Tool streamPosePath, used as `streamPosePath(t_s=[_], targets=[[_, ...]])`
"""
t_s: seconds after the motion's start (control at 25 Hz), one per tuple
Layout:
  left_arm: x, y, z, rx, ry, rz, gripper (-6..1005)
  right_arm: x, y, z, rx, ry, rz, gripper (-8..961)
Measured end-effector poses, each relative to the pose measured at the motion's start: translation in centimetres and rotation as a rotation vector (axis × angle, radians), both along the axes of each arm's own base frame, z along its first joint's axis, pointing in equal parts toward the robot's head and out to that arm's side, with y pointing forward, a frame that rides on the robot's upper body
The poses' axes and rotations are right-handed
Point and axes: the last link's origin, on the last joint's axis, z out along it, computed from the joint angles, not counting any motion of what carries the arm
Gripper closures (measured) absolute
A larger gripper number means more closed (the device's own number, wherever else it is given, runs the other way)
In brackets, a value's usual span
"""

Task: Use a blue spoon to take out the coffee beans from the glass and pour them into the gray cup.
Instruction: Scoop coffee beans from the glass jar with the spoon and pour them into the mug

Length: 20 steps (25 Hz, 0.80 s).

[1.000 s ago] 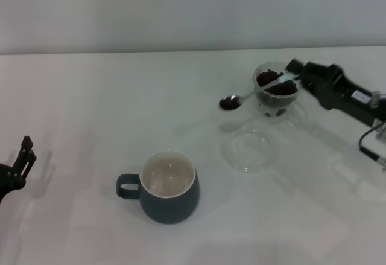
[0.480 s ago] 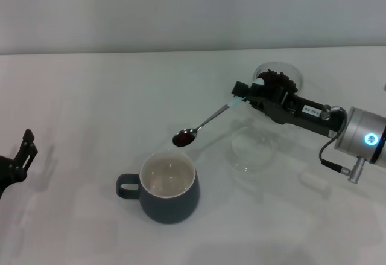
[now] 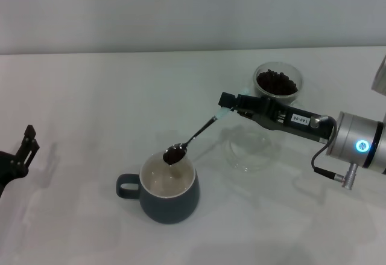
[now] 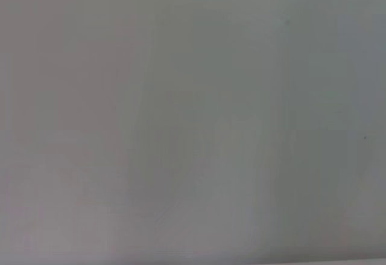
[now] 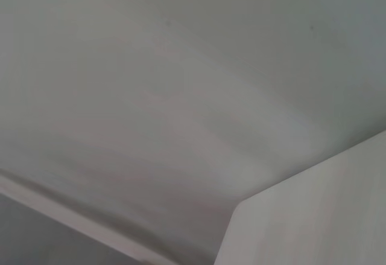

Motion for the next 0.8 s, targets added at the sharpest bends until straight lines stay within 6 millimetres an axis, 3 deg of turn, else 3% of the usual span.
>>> streamPosePath(t_s=[0.8], targets=[[0.0, 0.0, 0.1, 0.003, 0.001, -0.004, 225, -3.5, -0.3, -0.9, 0.121, -0.165, 0.372, 796]])
